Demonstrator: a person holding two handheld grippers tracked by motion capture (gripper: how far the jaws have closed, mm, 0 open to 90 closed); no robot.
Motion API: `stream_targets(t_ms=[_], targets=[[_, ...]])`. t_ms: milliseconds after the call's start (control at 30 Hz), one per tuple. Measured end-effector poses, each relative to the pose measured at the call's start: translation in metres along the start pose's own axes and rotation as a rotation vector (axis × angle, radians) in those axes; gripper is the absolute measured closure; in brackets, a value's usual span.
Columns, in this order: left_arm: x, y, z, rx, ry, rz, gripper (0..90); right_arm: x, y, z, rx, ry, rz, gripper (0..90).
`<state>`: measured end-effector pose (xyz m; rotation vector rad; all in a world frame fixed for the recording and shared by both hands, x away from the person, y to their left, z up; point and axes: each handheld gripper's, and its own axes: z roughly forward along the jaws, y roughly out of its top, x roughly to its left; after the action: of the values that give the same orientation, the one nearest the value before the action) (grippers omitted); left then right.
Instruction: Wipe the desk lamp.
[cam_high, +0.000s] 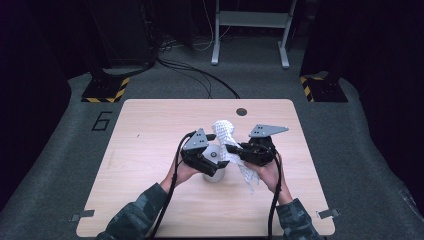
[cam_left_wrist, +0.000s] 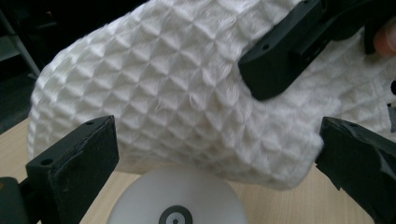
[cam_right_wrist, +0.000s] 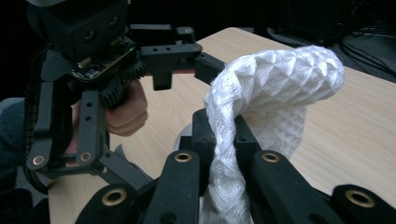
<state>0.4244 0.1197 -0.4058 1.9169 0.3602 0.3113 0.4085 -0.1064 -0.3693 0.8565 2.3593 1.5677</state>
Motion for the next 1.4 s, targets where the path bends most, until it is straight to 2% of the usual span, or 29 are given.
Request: stream_targets(t_ms=[33,133,233,333,433,467,533,567,633,700,767,800,900,1033,1167,1400], targets=[[-0.001,0.001,0.001,-0.007,0.012,0.002,0.0,0.001,0.001,0.002,0.006,0.007,0.002,84.4],[-0.003,0.001,0.001,0.0,0.001,0.002,0.0,0.004,0.003,0.006,0.006,0.041,-0.013,84.3],[-0.004,0.001,0.001,-0.004,0.013,0.005,0.1,0.007,0.006,0.008,0.008,0.079,-0.017,84.2],[-0.005,0.0,-0.001,-0.015,0.004,0.018,4.9,0.01,0.01,0.008,0.002,0.106,-0.029,84.0],[-0.004,-0.002,-0.003,-0.019,-0.002,0.035,16.1,0.012,0.012,0.008,0.002,0.113,-0.037,83.7],[-0.005,-0.003,-0.003,-0.027,0.008,0.033,19.8,0.013,0.012,0.008,0.003,0.113,-0.03,83.6],[-0.005,-0.004,-0.005,-0.03,-0.013,0.037,29.6,0.013,0.012,0.009,0.001,0.119,-0.032,83.2],[-0.005,-0.005,-0.004,-0.03,0.001,0.036,34.0,0.013,0.012,0.009,0.0,0.12,-0.03,82.8],[-0.005,-0.006,-0.004,-0.04,-0.022,0.033,45.0,0.013,0.012,0.01,0.001,0.12,-0.036,82.0],[-0.004,-0.007,-0.005,-0.033,-0.023,0.037,57.2,0.013,0.011,0.011,0.003,0.124,-0.035,80.6],[-0.004,-0.007,-0.006,-0.026,-0.03,0.039,65.5,0.013,0.011,0.01,0.001,0.122,-0.03,77.5],[-0.005,-0.007,-0.005,-0.029,-0.015,0.04,69.2,0.013,0.011,0.009,-0.001,0.127,-0.033,76.1],[-0.004,-0.006,-0.008,-0.017,-0.001,0.046,74.2,0.013,0.01,0.005,-0.015,0.137,-0.038,70.1],[-0.002,-0.006,-0.012,-0.019,0.016,0.033,76.5,0.013,0.009,-0.004,-0.048,0.142,-0.047,59.6],[0.003,-0.003,-0.023,-0.035,0.031,0.009,77.2,0.01,0.008,-0.015,-0.078,0.126,-0.037,42.1],[0.011,0.005,-0.047,-0.052,0.092,0.01,77.4,0.005,0.002,-0.021,-0.09,0.107,-0.021,26.3]])
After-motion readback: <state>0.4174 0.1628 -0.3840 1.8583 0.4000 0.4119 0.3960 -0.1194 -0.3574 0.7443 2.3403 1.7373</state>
